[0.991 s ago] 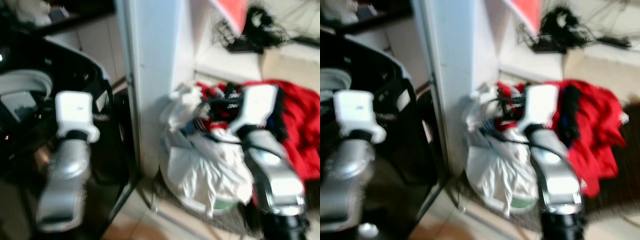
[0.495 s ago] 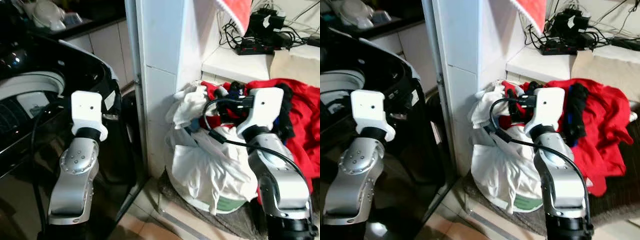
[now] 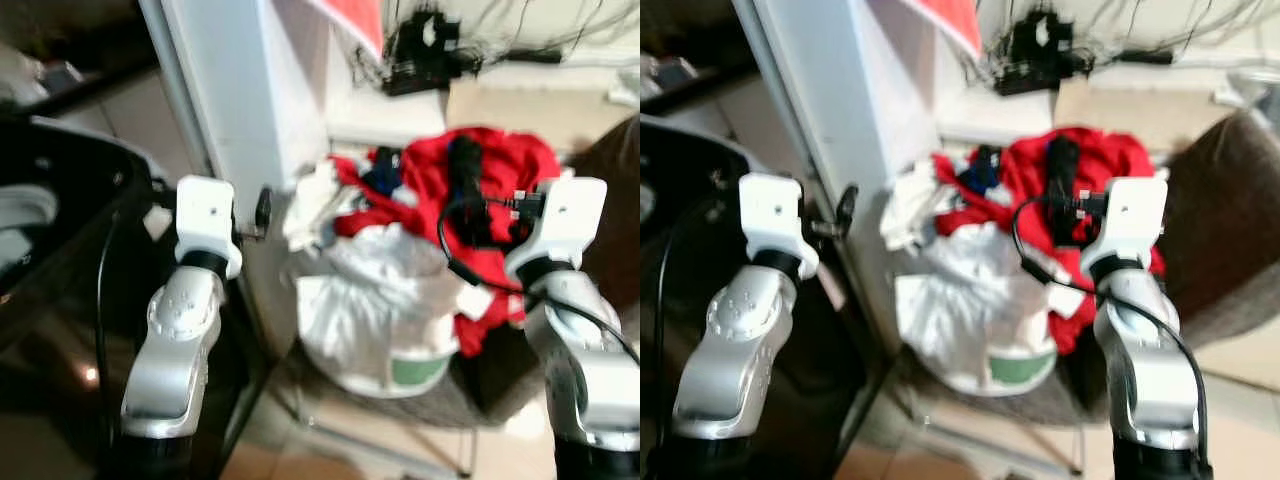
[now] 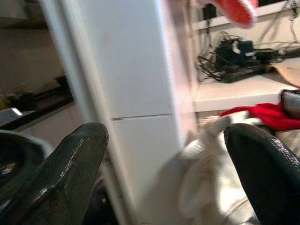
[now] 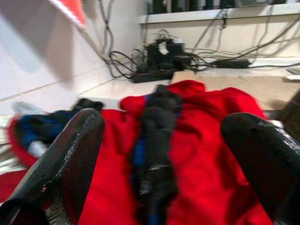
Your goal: Clothes washing
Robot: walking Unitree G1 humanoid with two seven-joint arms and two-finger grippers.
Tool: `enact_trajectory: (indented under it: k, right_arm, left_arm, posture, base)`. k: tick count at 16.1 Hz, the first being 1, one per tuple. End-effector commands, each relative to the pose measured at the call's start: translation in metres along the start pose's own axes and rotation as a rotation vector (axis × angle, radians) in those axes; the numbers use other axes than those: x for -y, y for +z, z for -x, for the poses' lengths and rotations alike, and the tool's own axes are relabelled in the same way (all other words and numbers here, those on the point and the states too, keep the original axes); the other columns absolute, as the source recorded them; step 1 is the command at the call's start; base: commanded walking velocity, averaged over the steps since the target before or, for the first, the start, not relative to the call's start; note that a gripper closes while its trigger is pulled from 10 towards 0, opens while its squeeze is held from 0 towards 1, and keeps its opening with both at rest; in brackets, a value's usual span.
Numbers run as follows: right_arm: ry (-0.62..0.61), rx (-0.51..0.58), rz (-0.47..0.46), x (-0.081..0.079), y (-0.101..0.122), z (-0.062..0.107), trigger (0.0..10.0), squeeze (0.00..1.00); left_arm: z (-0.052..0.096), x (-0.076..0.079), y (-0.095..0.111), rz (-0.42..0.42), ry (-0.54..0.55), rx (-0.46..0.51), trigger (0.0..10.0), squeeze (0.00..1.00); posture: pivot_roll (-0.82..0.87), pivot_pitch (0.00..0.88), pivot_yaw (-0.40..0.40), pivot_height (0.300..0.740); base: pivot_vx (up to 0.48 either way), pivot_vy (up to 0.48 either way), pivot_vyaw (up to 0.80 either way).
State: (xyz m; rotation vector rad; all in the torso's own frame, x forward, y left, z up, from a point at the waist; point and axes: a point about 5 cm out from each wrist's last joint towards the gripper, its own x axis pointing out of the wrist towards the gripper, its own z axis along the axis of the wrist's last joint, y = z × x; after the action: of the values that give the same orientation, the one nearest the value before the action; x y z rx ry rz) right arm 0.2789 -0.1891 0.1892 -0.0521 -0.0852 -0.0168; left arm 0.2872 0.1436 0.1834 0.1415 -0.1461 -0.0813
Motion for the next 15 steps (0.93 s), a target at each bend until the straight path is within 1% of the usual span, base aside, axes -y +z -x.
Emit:
enact_trajectory:
  k: [1, 6, 7, 8, 9, 11, 15]
  right_arm:
    - [0.036, 0.0, -0.007, -0.009, 0.001, 0.0, 10.0, 0.0]
    - [0.059, -0.013, 0.003, -0.01, 0.001, 0.0, 10.0, 0.0]
    - [0.061, -0.018, 0.008, -0.01, 0.0, 0.0, 10.0, 0.0]
    - [0.067, -0.034, 0.021, -0.01, -0.002, -0.001, 10.0, 0.0]
    - [0.072, -0.037, 0.024, -0.01, -0.002, -0.001, 10.0, 0.0]
    - [0.098, -0.043, 0.045, -0.01, -0.002, -0.003, 10.0, 0.0]
    - [0.133, -0.06, 0.051, -0.014, -0.004, -0.007, 10.0, 0.0]
  left_arm:
    - [0.0, -0.009, -0.002, -0.015, 0.027, -0.005, 10.0, 0.0]
    - [0.003, -0.008, -0.005, -0.014, 0.035, -0.016, 10.0, 0.0]
    - [0.004, -0.008, -0.006, -0.012, 0.041, -0.023, 10.0, 0.0]
    - [0.007, -0.007, -0.008, -0.013, 0.059, -0.032, 10.0, 0.0]
    - [0.008, -0.007, -0.009, -0.025, 0.065, -0.033, 10.0, 0.0]
    - [0.011, -0.006, -0.008, -0.064, 0.088, -0.023, 10.0, 0.0]
    - [0.015, -0.008, -0.003, -0.037, 0.114, -0.002, 10.0, 0.0]
  posture:
    - [-0.04, 0.0, 0.051, 0.74]
    - [-0.03, 0.0, 0.037, 0.74]
    - [-0.03, 0.0, 0.035, 0.74]
    - [-0.03, 0.0, 0.012, 0.74]
    - [-0.03, 0.0, 0.012, 0.74]
    - [-0.03, 0.0, -0.018, 0.74]
    - [-0.02, 0.0, -0.041, 0.74]
  base:
    - [0.0, 0.394, 0.0]
    - [0.0, 0.386, 0.0]
    - [0.0, 0.0, 0.0]
    - [0.0, 0.0, 0.0]
    - [0.0, 0.0, 0.0]
    - [0.0, 0.0, 0.0]
    - [0.0, 0.0, 0.0]
